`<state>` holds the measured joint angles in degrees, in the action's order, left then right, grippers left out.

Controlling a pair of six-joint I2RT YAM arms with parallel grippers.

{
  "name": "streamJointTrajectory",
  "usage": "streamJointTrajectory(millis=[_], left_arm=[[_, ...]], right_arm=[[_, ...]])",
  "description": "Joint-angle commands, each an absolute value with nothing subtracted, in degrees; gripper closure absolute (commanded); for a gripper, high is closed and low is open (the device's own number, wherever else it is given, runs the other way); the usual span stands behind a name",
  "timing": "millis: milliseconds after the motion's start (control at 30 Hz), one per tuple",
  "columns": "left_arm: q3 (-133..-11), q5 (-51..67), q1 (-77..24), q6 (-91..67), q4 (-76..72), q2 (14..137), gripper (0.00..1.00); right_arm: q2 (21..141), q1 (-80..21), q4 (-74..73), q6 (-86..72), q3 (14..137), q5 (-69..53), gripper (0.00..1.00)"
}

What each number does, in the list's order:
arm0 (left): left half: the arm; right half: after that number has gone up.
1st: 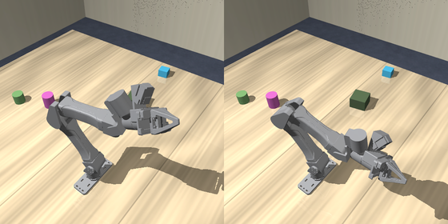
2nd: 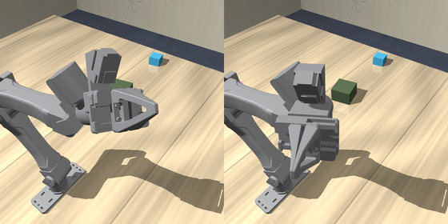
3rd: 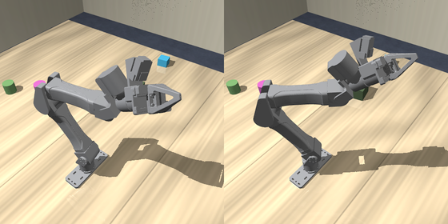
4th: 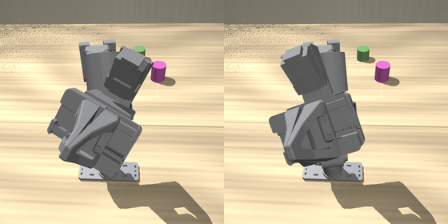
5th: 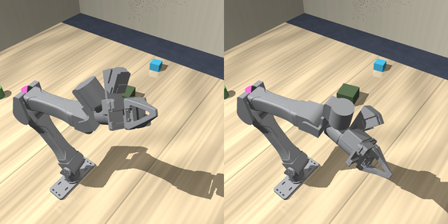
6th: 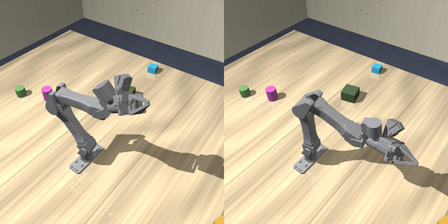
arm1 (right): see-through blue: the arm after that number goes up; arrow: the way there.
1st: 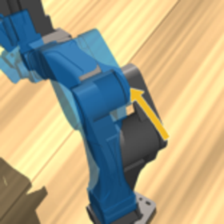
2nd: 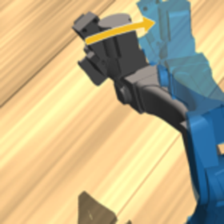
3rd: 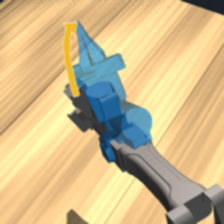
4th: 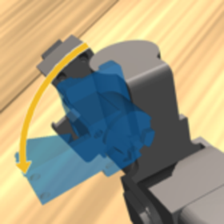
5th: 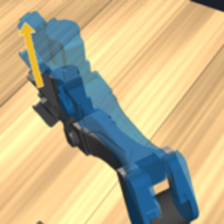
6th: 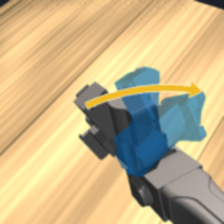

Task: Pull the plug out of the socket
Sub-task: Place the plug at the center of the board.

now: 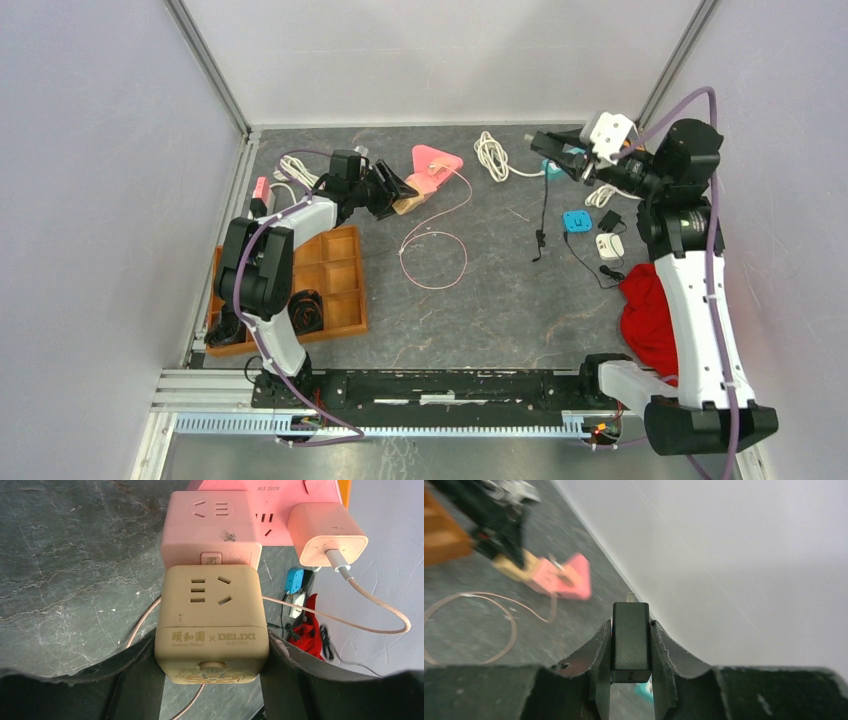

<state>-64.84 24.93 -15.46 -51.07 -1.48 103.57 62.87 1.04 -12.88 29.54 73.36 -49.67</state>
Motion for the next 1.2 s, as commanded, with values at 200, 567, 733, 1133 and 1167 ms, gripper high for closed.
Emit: streamJointTrajectory(millis=[200, 567, 733, 1133, 1167], left_arm=[[-65.87, 30.83, -15.29, -47.99, -9.05, 98.45, 0.98], [-66.53, 32.56, -15.29, -47.93, -9.14, 99.22, 0.98], [-66.71, 33.12, -15.29, -47.81, -9.14, 99.65, 0.98], [-66.76, 34.38, -15.29, -48.03, -9.82, 100.18, 0.98], [-66.71, 34.48, -15.29, -48.06, -9.84, 100.13, 0.98]], right_arm=[[76.21, 11.8, 14.69, 19.66, 61.2, -29.11, 1.0], [93.54, 12.98, 14.47, 18.77, 61.39, -30.38, 1.0], [99.04, 13.4, 12.02, 18.06, 62.86, -32.02, 0.99], [106.19, 14.52, 8.15, 16.63, 65.59, -32.53, 0.73], [106.57, 14.82, 7.73, 16.48, 65.85, -32.52, 0.64]])
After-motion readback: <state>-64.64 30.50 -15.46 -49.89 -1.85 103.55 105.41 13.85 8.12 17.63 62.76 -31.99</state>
